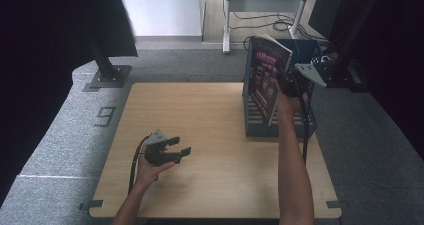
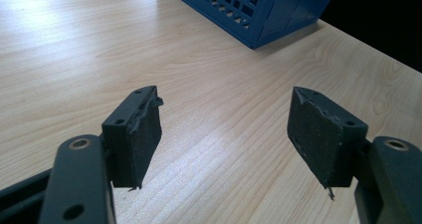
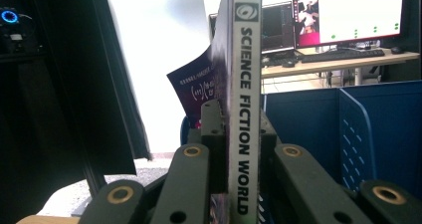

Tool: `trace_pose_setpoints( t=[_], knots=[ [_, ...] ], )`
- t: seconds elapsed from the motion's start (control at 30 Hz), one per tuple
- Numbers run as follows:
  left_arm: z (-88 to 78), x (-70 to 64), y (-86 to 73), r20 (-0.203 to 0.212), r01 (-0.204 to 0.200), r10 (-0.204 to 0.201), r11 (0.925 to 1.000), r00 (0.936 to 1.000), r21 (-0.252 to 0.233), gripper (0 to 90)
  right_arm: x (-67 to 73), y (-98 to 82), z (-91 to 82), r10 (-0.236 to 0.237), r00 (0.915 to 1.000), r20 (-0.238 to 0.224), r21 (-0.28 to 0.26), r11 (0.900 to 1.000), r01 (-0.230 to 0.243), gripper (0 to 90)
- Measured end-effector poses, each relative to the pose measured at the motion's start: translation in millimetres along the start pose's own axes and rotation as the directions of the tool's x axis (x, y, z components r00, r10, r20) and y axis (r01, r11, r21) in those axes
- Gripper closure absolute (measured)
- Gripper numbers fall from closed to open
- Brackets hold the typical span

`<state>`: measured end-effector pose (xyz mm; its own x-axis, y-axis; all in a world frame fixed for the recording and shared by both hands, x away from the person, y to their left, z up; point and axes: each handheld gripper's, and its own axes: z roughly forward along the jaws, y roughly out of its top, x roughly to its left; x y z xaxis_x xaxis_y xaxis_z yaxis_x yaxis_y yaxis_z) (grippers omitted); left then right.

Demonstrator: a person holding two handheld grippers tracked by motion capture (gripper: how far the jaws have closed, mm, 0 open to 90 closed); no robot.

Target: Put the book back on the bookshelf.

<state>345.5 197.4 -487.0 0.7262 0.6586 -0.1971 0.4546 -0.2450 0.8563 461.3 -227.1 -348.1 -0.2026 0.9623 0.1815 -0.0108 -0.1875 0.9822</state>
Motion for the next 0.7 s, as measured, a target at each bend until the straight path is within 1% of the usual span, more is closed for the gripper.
trace_pose_setpoints(
  t=[0.23,0.37,0.5,0.7],
  knots=[
    [-1.3,1.5,-0.2,-0.002,0.007,-0.007,1.0000,1.0000,-0.004,29.5,1.2,-4.2,14.7,-0.019,0.9994,0.030,0.002,1.000,0.019,81.8],
    [-2.0,3.0,-0.8,-0.002,0.011,-0.011,0.9999,0.9999,-0.007,29.5,0.4,-7.8,21.2,-0.011,0.9993,0.036,-0.006,1.000,0.011,81.8],
    [-3.5,4.6,-1.3,-0.004,0.016,-0.016,0.9998,0.9999,-0.011,29.6,0.9,-15.5,27.3,-0.006,0.9988,0.049,-0.007,1.000,0.006,81.8],
    [-5.0,6.4,-1.7,-0.005,0.020,-0.020,0.9997,0.9998,-0.013,29.6,3.1,-30.2,32.2,-0.004,0.9987,0.051,-0.012,1.000,0.005,81.8]
  ],
)
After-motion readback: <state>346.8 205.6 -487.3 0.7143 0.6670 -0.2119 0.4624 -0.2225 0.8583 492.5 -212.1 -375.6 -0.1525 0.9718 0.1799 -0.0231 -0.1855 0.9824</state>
